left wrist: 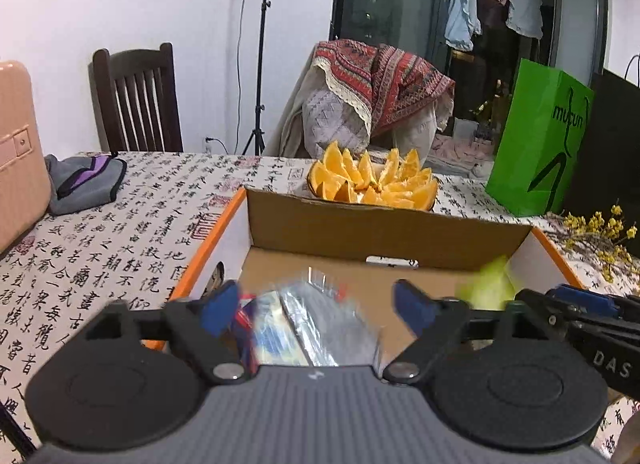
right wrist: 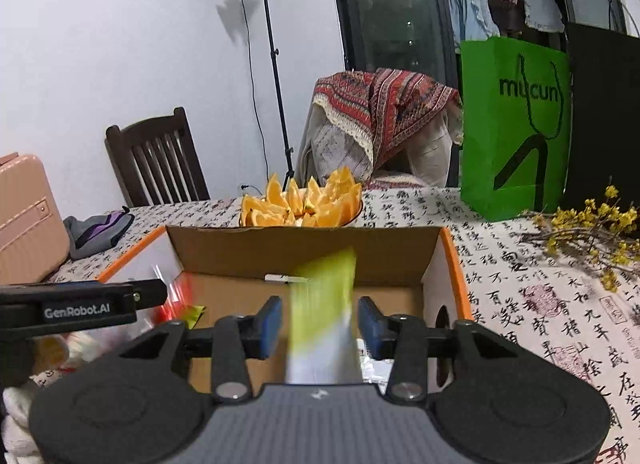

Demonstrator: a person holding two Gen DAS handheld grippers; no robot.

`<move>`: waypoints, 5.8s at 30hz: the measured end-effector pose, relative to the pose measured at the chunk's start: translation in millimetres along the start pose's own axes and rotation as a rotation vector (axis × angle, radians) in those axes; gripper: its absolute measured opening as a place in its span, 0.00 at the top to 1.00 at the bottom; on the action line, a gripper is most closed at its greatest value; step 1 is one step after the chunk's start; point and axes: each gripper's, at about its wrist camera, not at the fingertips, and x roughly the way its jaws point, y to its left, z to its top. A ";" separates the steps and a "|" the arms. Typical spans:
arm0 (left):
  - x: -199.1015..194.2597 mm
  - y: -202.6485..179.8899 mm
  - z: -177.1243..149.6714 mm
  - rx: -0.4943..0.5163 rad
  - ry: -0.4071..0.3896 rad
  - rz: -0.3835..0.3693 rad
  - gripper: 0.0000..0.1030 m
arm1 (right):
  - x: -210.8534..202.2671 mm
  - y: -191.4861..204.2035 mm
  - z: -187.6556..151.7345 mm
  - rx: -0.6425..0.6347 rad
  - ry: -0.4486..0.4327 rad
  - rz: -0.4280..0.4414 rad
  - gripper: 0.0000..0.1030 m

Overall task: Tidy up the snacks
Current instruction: 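Lower both held packets into the cardboard box and open both grippers, then move both grippers back over the remaining snack pile, then grasp an orange cracker bag with the right gripper and lift it, then grasp a white cracker packet with the left gripper while the right holds the orange bag, then carry both packets into the cardboard box and open both grippers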

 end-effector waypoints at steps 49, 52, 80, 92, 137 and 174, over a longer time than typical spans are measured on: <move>-174.2 37.4 -78.0 0.026 -0.104 -0.052 0.00 | -182.1 13.3 -90.6 -0.090 -0.055 -0.034 0.00; -179.5 43.0 -89.8 0.032 -0.099 -0.053 0.00 | -191.3 12.8 -105.9 -0.075 -0.038 -0.031 0.00; -174.4 61.5 -125.2 0.014 -0.022 -0.067 0.00 | -160.4 -6.4 -143.2 0.009 0.151 -0.103 0.41; -171.5 59.5 -126.5 0.014 -0.010 -0.066 0.00 | -175.4 -4.2 -141.5 0.013 0.091 -0.065 0.58; -123.1 31.2 -136.4 0.185 0.150 -0.210 0.15 | -204.3 -15.8 -139.4 0.055 -0.062 -0.063 0.60; -180.9 46.7 -113.9 0.104 -0.041 -0.291 0.80 | -220.7 9.5 -122.6 -0.003 -0.125 -0.016 0.60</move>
